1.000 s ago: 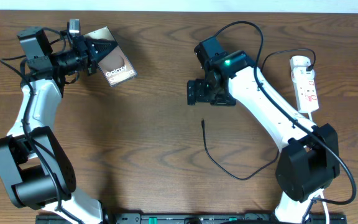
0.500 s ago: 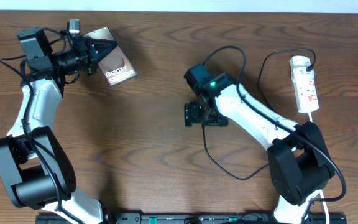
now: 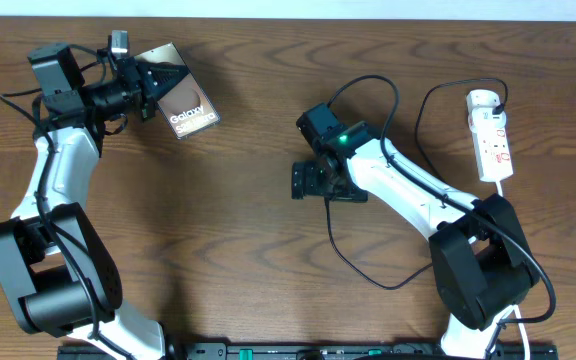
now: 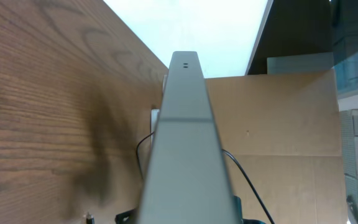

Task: Plug charger to phone and switch on socket
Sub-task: 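Close the right gripper on the black cable's connector end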

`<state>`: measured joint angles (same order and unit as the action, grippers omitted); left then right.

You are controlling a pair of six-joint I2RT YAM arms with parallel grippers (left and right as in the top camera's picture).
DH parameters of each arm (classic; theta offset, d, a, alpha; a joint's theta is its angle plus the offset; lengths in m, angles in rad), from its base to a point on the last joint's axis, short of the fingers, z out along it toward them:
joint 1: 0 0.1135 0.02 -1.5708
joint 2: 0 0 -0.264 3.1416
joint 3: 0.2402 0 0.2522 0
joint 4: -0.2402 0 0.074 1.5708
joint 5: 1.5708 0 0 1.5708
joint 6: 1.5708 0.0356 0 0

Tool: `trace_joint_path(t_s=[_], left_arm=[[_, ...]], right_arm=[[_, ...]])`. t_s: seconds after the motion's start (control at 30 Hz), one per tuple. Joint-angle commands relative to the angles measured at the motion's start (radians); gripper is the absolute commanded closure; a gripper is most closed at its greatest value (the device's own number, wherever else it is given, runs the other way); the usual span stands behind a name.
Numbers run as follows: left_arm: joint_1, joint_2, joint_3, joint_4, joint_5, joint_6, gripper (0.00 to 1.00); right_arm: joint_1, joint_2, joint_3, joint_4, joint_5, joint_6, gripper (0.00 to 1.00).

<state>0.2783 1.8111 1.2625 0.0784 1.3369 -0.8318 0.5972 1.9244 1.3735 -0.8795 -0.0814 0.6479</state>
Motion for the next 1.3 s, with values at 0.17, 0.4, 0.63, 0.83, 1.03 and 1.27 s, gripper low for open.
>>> trace_joint_path(t_s=[0.17,0.4,0.63,0.83,1.03,1.27], left_arm=[[-0.003,-0.009,0.003,0.006,0.032,0.021,0.93],[-0.003,-0.009,0.003,0.006,0.032,0.021,0.93],[-0.003,-0.009,0.003,0.006,0.032,0.026,0.93],[-0.003,-0.009,0.003,0.006,0.032,0.027,0.93],[-0.003,-0.009,0.003,0.006,0.032,0.027,0.93],[-0.003,-0.009,0.003,0.006,0.032,0.027,0.93]], right_arm=[[-0.005,0.105,-0.01,-0.042,-0.086,0.013,0.14],[-0.005,0.11,-0.01,-0.052,-0.085,0.032,0.2],[-0.014,0.122,-0.01,-0.018,-0.082,0.024,0.28],[-0.04,0.123,-0.01,-0.006,-0.081,0.017,0.32],[-0.053,0.123,-0.01,-0.011,-0.082,0.016,0.44],[-0.049,0.123,-0.01,-0.013,-0.082,0.008,0.54]])
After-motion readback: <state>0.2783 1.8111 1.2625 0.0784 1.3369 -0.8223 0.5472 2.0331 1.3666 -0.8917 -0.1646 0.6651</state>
